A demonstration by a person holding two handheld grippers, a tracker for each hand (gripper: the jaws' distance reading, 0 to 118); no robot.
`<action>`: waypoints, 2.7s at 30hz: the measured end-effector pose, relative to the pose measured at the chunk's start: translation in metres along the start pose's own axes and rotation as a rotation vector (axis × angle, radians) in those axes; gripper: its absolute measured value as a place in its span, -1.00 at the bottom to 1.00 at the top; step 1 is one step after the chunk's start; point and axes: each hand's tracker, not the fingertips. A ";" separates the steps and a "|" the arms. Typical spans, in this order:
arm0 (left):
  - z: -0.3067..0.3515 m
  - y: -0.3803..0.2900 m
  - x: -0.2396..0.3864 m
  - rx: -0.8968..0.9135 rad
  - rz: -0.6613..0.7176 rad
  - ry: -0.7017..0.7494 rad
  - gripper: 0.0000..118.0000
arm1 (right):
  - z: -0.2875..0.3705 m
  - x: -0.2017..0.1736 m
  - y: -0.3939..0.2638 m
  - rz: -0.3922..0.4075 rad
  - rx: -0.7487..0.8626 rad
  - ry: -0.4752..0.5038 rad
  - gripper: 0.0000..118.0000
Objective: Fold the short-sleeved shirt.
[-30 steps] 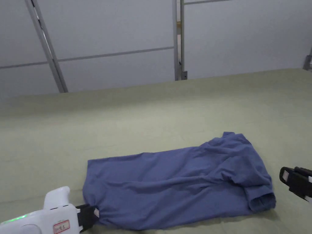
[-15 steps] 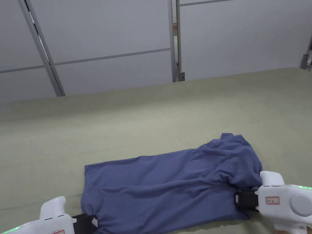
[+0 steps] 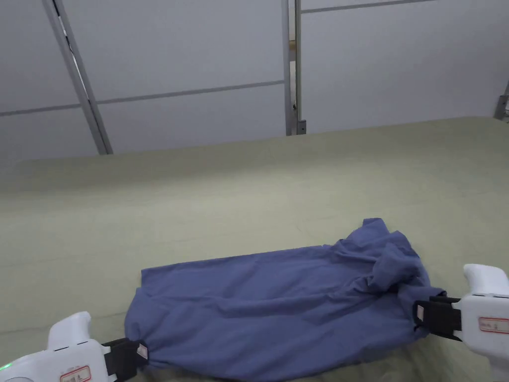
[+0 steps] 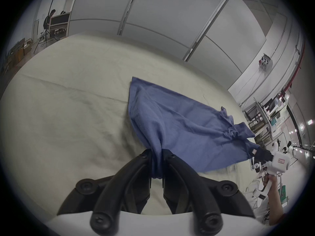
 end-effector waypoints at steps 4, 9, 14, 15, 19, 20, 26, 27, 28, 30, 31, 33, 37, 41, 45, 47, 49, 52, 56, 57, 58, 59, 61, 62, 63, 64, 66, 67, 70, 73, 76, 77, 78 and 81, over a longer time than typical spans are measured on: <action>0.023 -0.008 -0.001 0.018 -0.005 -0.015 -0.80 | 0.038 0.000 -0.011 -0.014 -0.002 0.046 -0.73; 0.046 -0.041 -0.006 -0.063 -0.081 0.077 -0.80 | 0.065 0.007 -0.055 -0.023 -0.103 0.004 -0.73; 0.030 -0.084 -0.032 -0.203 -0.030 0.088 -0.80 | 0.049 0.031 -0.110 -0.033 -0.299 -0.053 -0.73; 0.024 -0.091 -0.036 -0.217 -0.030 0.100 -0.80 | 0.043 0.035 -0.119 -0.012 -0.334 -0.067 -0.73; 0.015 -0.099 -0.041 -0.220 -0.026 0.116 -0.24 | 0.034 0.050 -0.130 0.046 -0.334 -0.078 0.04; 0.018 -0.096 -0.037 -0.213 -0.069 0.167 0.48 | 0.041 0.048 -0.122 -0.008 -0.292 -0.064 0.45; 0.099 -0.039 -0.019 0.123 -0.021 0.148 1.00 | 0.104 0.011 -0.043 0.019 0.195 -0.078 0.99; 0.115 -0.027 -0.012 0.183 -0.019 0.129 1.00 | 0.139 0.005 -0.022 0.015 0.296 -0.033 1.00; 0.134 -0.016 -0.001 0.233 -0.028 0.124 1.00 | 0.157 -0.005 -0.007 0.005 0.388 0.008 1.00; 0.171 -0.002 0.021 0.422 -0.059 0.056 0.70 | 0.189 -0.027 0.018 0.007 0.530 0.093 0.91; 0.188 -0.002 0.032 0.543 -0.099 0.022 0.21 | 0.193 -0.027 0.027 0.010 0.584 0.138 0.65; 0.206 0.007 0.055 0.664 -0.122 0.044 -0.60 | 0.207 -0.041 0.037 0.008 0.724 0.139 0.00; 0.192 0.052 0.081 0.595 -0.161 -0.011 -1.00 | 0.192 -0.065 0.052 0.092 0.772 0.096 -0.96; 0.101 0.110 0.048 0.376 -0.072 -0.071 -1.00 | 0.174 -0.077 0.044 0.069 0.709 0.185 -0.96; -0.016 0.133 0.010 0.085 0.020 -0.045 -1.00 | 0.145 -0.057 0.038 0.037 0.605 0.183 -0.96; -0.067 0.135 -0.006 -0.048 0.010 0.035 -0.50 | 0.136 -0.053 0.034 0.036 0.575 0.184 -0.96; -0.117 0.130 -0.020 -0.212 -0.024 0.130 1.00 | 0.130 -0.046 0.027 0.032 0.556 0.184 -0.96; -0.144 0.108 -0.026 -0.208 -0.029 0.159 1.00 | 0.117 -0.040 0.023 0.046 0.504 0.109 -0.96; -0.173 0.092 -0.021 -0.274 -0.040 0.155 0.83 | 0.099 -0.029 0.013 0.015 0.462 0.111 -0.96; -0.175 0.089 -0.014 -0.250 -0.080 0.175 0.71 | 0.095 -0.028 0.010 0.006 0.446 0.106 -0.96; -0.169 0.090 -0.009 -0.211 -0.143 0.240 0.53 | 0.092 -0.027 0.005 0.004 0.440 0.101 -0.96; -0.167 0.089 -0.007 -0.183 -0.170 0.243 0.20 | 0.089 -0.027 0.005 0.003 0.432 0.098 -0.96; -0.162 0.090 -0.004 -0.131 -0.223 0.267 -0.85 | 0.084 -0.027 -0.001 0.009 0.408 0.094 -0.96; -0.156 0.087 0.000 -0.120 -0.245 0.249 -0.85 | 0.082 -0.027 -0.003 0.012 0.400 0.097 -0.96; -0.158 0.087 0.003 -0.157 -0.234 0.158 -0.85 | 0.078 -0.025 -0.004 0.016 0.387 0.099 -0.96; -0.161 0.086 0.008 -0.175 -0.241 0.190 -0.85 | 0.075 -0.025 -0.005 0.019 0.378 0.096 -0.96; -0.166 0.086 0.006 -0.182 -0.285 0.206 -0.85 | 0.069 -0.022 -0.007 0.028 0.365 0.099 -0.96; -0.164 0.087 0.004 -0.167 -0.275 0.206 -0.86 | 0.064 -0.019 -0.005 0.027 0.353 0.095 -0.96; -0.143 0.086 -0.004 -0.085 -0.163 0.117 -0.86 | 0.050 -0.007 0.005 0.044 0.325 0.042 -0.96; -0.123 0.089 -0.009 -0.037 -0.149 0.076 -0.86 | 0.023 0.007 0.030 0.039 0.282 0.005 -0.96; -0.109 0.088 -0.002 -0.020 -0.178 0.079 -0.86 | -0.033 0.032 0.064 0.105 0.144 -0.078 -0.70; -0.106 0.088 0.000 -0.016 -0.185 0.074 -0.86 | -0.056 0.038 0.071 0.129 0.074 -0.081 -0.03; -0.104 0.087 0.004 -0.012 -0.196 0.070 -0.86 | -0.082 0.044 0.077 0.150 -0.036 -0.080 1.00; -0.102 0.089 0.008 -0.002 -0.236 0.087 -0.86 | -0.136 0.041 0.095 0.237 -0.215 -0.168 0.91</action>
